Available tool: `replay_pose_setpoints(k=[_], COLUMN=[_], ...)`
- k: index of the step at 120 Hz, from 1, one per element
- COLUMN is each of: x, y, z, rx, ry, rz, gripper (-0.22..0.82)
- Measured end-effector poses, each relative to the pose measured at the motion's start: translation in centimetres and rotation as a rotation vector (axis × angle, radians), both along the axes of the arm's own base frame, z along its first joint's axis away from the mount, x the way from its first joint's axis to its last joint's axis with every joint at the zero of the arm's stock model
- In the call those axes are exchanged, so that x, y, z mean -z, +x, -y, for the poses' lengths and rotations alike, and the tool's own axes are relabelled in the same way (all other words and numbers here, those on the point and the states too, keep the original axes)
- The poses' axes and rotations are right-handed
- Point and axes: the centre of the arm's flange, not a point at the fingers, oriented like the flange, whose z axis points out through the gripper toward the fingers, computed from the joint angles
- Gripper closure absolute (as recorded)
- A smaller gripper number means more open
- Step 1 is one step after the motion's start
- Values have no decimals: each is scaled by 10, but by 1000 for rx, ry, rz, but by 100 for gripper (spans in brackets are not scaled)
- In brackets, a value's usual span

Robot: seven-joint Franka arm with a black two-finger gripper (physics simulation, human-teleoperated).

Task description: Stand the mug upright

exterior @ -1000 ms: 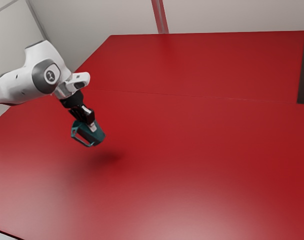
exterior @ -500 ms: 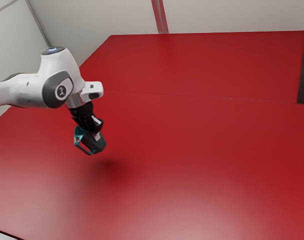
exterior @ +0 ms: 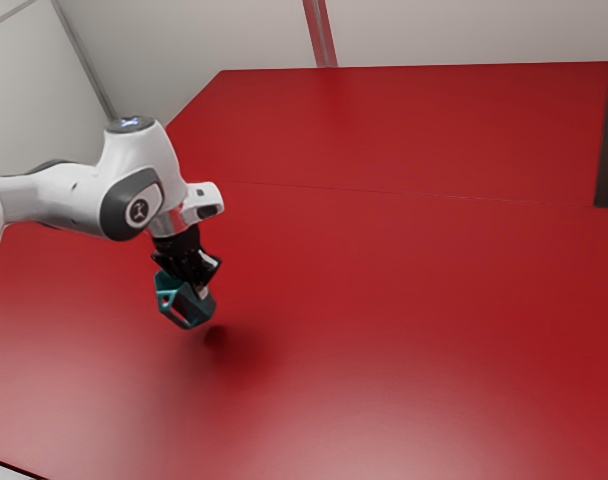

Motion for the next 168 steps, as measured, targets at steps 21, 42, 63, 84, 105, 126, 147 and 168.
replay_pose_setpoints(k=[21, 42, 63, 84, 105, 126, 147, 168], x=[11, 27, 40, 51, 55, 52, 21, -10], y=[1, 6, 9, 11, 13, 13, 10, 11], z=[6, 11, 13, 15, 15, 17, 32, 37], rx=[-48, -89, -124, -150, -172, -189, -174, -170], ry=[7, 10, 11, 13, 10, 1, -12, -19], rz=[-2, -12, -20, -30, -28, -16, 46, 88], gripper=[75, 75, 75, 75, 69, 40, 18, 9])
